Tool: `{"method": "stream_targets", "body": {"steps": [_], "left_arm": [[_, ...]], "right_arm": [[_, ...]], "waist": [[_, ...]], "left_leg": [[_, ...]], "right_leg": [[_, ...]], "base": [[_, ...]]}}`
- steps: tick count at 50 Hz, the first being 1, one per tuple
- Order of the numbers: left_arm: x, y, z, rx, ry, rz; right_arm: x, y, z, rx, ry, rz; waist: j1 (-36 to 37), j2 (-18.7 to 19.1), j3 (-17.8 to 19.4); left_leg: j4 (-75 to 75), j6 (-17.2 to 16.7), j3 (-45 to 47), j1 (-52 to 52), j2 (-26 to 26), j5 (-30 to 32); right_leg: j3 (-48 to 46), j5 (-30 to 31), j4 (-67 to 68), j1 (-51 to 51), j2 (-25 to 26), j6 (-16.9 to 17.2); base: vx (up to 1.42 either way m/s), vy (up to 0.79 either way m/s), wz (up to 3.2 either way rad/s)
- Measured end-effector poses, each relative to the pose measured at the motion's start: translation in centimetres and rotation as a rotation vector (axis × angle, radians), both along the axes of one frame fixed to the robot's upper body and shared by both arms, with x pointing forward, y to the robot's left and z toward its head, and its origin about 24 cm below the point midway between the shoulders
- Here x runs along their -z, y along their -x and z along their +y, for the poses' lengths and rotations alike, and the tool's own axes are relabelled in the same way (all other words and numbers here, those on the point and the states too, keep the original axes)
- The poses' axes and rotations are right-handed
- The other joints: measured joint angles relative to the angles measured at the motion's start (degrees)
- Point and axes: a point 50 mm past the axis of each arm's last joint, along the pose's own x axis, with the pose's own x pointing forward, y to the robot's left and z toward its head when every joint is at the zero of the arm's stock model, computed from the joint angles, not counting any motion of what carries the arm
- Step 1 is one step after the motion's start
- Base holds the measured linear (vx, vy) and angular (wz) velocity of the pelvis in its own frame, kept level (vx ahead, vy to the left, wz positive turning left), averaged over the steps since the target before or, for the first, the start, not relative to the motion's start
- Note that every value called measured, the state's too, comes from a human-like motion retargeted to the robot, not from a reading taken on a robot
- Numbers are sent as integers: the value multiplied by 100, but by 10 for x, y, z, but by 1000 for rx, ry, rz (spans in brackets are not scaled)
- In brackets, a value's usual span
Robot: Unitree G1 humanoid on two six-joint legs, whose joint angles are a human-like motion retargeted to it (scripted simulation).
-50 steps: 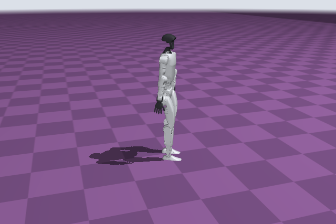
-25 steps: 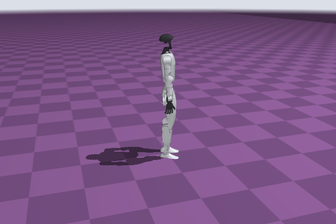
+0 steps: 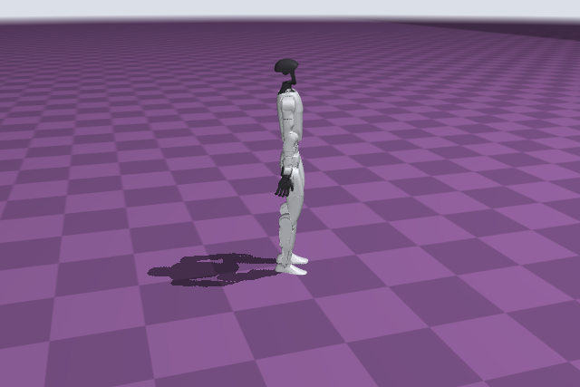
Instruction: Upper body actions
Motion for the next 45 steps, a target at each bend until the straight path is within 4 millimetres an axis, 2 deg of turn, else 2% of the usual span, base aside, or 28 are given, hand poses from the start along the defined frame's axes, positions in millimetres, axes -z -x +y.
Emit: {"method": "stream_targets", "body": {"steps": [6, 10, 15, 19, 20, 22, 25, 28, 31, 33, 38, 40, 42, 45], "left_arm": [[0, 9, -4, 1, 13, 30], [0, 8, -6, 1, 24, 20], [2, -12, -8, 20, 35, -45], [2, -43, -8, 80, 34, -143], [1, -51, -9, 97, 32, -168], [1, -60, -12, 122, 34, -205], [1, -65, -16, 148, 44, -237], [1, -62, -16, 161, 36, -234], [2, -56, -12, 157, 7, -212], [2, -48, -8, 138, -18, -186], [1, -12, 0, 47, -40, -52], [-1, 3, 4, 7, -48, 13], [-2, 13, 9, -16, -57, 51], [-3, 21, 13, -28, -62, 76]], "right_arm": [[2, -10, 1, -8, -9, -37], [3, -16, 3, -12, -10, -59], [3, -23, 2, -27, -9, -74], [3, -26, -1, -43, -4, -86], [3, -26, -2, -49, -4, -85], [3, -21, -3, -70, 1, -68], [1, -13, -5, -85, 20, -37], [0, -6, -6, -64, 32, -20], [-1, -1, -7, -32, 39, -9], [-1, 2, -8, -24, 46, 2], [-4, 13, -15, -24, 76, 40], [-4, 13, -16, -10, 88, 36], [-3, 10, -18, 13, 94, 4], [-1, -3, -22, 20, 93, -56]], "waist": [[-9, 34, 9], [9, 106, 36], [85, 191, 165], [277, 154, 404], [290, 126, 446], [398, 44, 460], [374, -30, 355], [199, -52, 257], [168, -64, 215], [256, -44, 199], [681, -115, 73], [810, -69, 43], [900, 152, 94], [729, 671, 124]], "left_leg": [[-14, -26, 44, -8, 26, -36], [6, -86, 35, -88, 87, -37], [137, -206, -238, -398, 105, 85], [295, -238, -361, -662, 10, 137], [300, -207, -201, -706, 19, 81], [262, -185, 890, -671, 275, -179], [274, -425, 2520, -555, 718, -403], [391, -577, 3961, -373, 1074, -198], [442, -529, 4788, -203, 1183, 403], [399, -761, 4844, -130, 1148, 501], [127, -498, 3859, -319, 679, 366], [115, -381, 3395, -378, 581, 282], [160, -334, 3123, -351, 719, 224], [330, -311, 2543, -387, 1117, 143]], "right_leg": [[31, 67, 3, -35, 23, -30], [-36, 121, -4, -89, 28, -93], [-462, 148, -63, -121, -32, -191], [-943, 90, -145, -54, -163, -188], [-1137, 72, -179, -25, -221, -172], [-1453, 40, -240, 23, -336, -130], [-2040, -70, -307, 66, -487, -57], [-2672, -249, -333, 186, -578, 8], [-3139, -454, -303, 340, -600, 71], [-3411, -601, -253, 479, -554, 125], [-4084, -819, -29, 847, -664, 245], [-4259, -760, 221, 973, -727, 97], [-4222, -520, 771, 1052, -800, -298], [-3678, -364, 2552, 647, -1144, -1336]], "base": [[0, 0, 0], [-8, 0, 3], [-16, -4, 52], [-13, -7, 136], [-4, -3, 194], [2, -1, 194], [22, -1, 254], [38, -2, 281], [36, -5, 233], [60, -5, 190], [63, -5, 138], [58, -5, 120], [52, -5, 139], [52, -6, 186]]}}
